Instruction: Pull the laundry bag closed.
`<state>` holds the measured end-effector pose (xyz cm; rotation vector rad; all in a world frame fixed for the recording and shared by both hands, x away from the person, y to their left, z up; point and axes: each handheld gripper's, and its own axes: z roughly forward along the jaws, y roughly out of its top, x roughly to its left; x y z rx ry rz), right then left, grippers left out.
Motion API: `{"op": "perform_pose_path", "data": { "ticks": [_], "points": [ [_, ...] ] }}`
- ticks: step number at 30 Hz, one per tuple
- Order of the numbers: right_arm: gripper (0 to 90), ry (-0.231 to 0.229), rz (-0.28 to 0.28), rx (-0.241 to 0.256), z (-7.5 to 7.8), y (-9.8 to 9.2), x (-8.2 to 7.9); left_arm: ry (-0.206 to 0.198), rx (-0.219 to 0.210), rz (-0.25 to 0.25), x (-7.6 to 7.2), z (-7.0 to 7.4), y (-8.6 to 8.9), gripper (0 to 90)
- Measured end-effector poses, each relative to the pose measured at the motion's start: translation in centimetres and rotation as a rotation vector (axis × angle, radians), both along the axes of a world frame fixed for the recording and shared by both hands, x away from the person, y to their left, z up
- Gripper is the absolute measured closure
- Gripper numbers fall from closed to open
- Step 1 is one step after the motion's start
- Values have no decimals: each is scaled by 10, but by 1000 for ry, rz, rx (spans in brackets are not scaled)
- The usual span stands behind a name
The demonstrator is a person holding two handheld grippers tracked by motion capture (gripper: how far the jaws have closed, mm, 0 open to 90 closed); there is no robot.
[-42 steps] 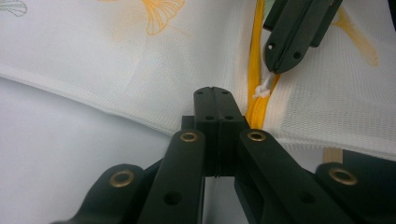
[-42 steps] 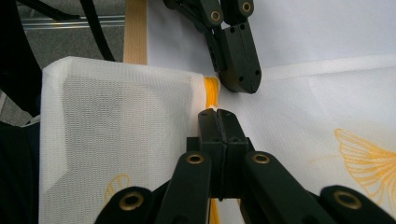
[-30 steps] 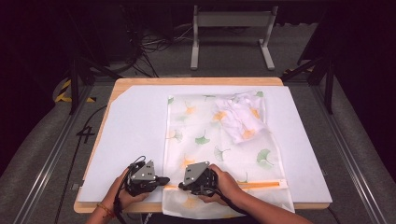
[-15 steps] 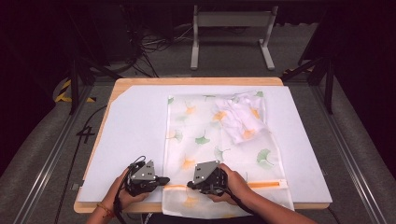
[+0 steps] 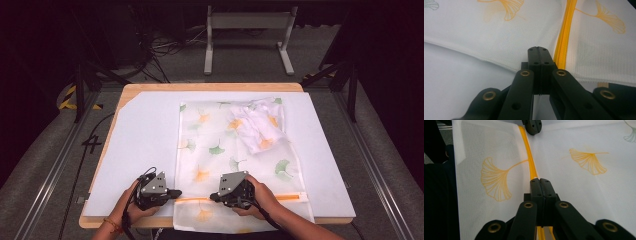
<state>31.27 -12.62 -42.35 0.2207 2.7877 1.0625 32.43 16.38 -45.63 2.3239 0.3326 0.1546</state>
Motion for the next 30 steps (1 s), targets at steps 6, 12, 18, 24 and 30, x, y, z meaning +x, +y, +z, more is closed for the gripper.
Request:
{"op": "perform_pose_path", "data": {
  "ticks": [6,12,18,24,30],
  "points": [
    [900,8,-5,12,2,-8,-1,0,-2,-2,0,0,0,900],
    [900,6,-13,11,4,-17,-2,0,1,-4,0,0,0,900],
    [900,5,-21,20,6,-27,-3,0,0,-5,0,0,0,900],
    [900,4,-30,18,6,-33,-4,-2,3,-5,0,0,0,900],
    [900,7,-36,25,8,-39,-4,-4,4,-5,0,0,-1,900]
  ]
}}
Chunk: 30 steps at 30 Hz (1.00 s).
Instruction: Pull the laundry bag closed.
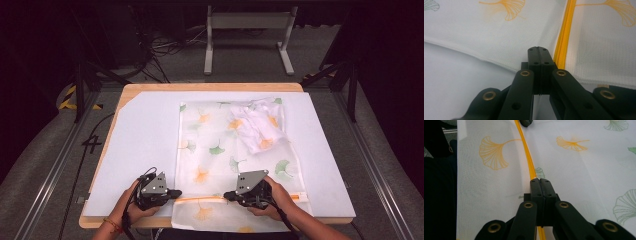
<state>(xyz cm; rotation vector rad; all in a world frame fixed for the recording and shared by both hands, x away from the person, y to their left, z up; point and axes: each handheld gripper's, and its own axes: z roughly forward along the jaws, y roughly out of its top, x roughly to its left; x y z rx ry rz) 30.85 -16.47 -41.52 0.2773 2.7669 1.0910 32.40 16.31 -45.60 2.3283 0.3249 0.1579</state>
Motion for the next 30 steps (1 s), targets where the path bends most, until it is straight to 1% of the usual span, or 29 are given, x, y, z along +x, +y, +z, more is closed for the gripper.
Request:
{"op": "perform_pose_path", "data": {
  "ticks": [1,2,6,14,15,19,20,30],
  "points": [
    [900,2,-1,6,0,-1,0,1,-1,0,0,0,0,900],
    [900,-2,2,0,0,-2,-1,0,-1,0,0,0,0,900],
    [900,5,-9,4,0,-6,-1,0,1,-1,0,0,0,900],
    [900,6,-11,10,3,-16,-3,0,0,-3,0,0,0,900],
    [900,11,-15,17,3,-17,-3,0,1,-3,0,0,0,900],
    [900,13,-17,16,3,-19,-4,2,1,-4,1,0,0,900],
    [900,8,-14,13,4,-21,-4,3,0,-4,1,0,0,900],
    [900,12,-34,23,6,-33,-5,4,-2,-4,1,0,0,900]
  ]
}}
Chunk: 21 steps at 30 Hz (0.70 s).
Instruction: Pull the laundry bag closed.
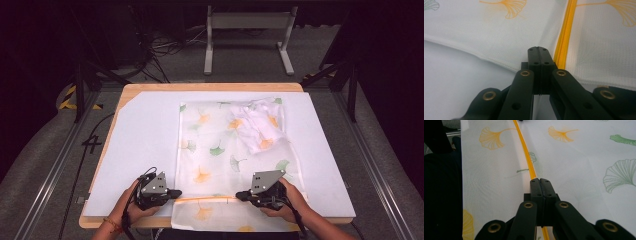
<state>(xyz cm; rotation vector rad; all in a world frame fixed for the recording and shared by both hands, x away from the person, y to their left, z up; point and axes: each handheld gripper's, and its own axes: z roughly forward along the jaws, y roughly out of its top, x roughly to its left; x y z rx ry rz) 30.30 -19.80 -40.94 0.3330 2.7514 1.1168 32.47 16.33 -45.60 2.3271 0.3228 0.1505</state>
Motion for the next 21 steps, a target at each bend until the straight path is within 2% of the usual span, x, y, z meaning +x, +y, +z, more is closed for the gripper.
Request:
{"op": "perform_pose_path", "data": {
  "ticks": [21],
  "points": [
    [900,3,-53,4,1,-34,-7,6,-2,3,1,0,1,900]
  ]
}}
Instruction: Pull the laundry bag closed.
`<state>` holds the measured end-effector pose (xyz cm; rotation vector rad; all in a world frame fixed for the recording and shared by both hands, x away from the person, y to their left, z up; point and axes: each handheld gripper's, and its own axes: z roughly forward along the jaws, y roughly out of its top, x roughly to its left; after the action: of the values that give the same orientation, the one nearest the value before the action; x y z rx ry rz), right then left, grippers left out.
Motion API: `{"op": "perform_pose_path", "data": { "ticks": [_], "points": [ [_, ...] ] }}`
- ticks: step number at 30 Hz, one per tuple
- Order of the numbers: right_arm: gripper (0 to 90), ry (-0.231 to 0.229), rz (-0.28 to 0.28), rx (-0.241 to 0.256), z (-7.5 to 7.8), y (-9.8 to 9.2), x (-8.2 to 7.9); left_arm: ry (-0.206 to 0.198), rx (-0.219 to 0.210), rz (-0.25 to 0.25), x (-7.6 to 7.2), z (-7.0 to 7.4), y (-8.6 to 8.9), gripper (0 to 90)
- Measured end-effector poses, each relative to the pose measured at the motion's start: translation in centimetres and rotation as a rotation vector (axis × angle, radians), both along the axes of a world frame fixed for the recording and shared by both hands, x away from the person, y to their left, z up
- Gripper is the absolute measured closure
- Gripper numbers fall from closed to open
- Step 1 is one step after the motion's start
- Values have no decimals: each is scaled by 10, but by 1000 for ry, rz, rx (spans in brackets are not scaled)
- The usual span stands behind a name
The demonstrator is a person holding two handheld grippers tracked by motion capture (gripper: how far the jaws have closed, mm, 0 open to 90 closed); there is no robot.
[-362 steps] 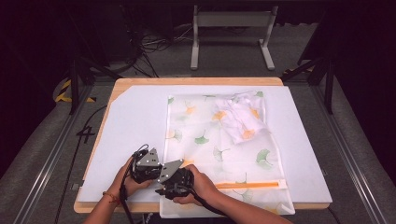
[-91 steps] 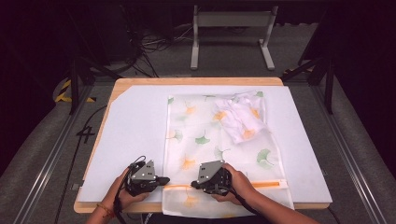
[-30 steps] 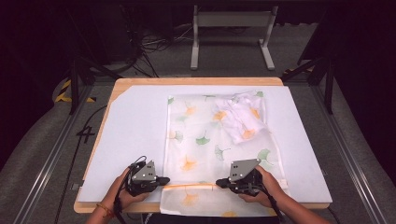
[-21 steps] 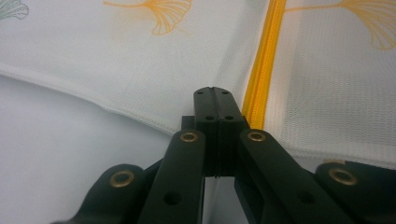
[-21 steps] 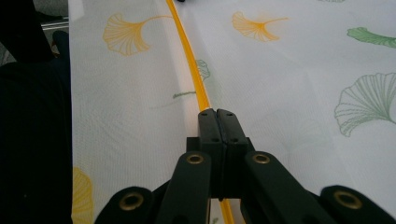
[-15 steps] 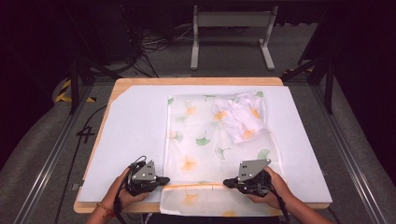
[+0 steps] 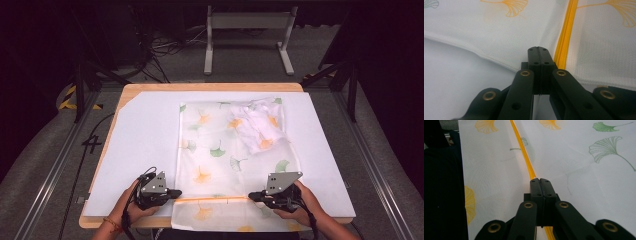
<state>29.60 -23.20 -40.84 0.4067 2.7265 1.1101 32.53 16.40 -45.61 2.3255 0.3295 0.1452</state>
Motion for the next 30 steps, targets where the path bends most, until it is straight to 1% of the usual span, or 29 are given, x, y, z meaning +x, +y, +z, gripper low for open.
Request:
{"op": "perform_pose_path", "data": {
  "ticks": [1,5,15,30],
  "points": [
    [900,3,-9,0,-1,-3,-1,-1,1,1,0,0,0,900],
    [900,2,-11,1,-1,-8,-2,-1,0,0,0,0,0,900],
    [900,5,-46,5,-3,-26,-4,0,1,2,0,0,0,900],
    [900,2,-68,8,-2,-37,-7,1,1,2,0,0,0,900]
  ]
}}
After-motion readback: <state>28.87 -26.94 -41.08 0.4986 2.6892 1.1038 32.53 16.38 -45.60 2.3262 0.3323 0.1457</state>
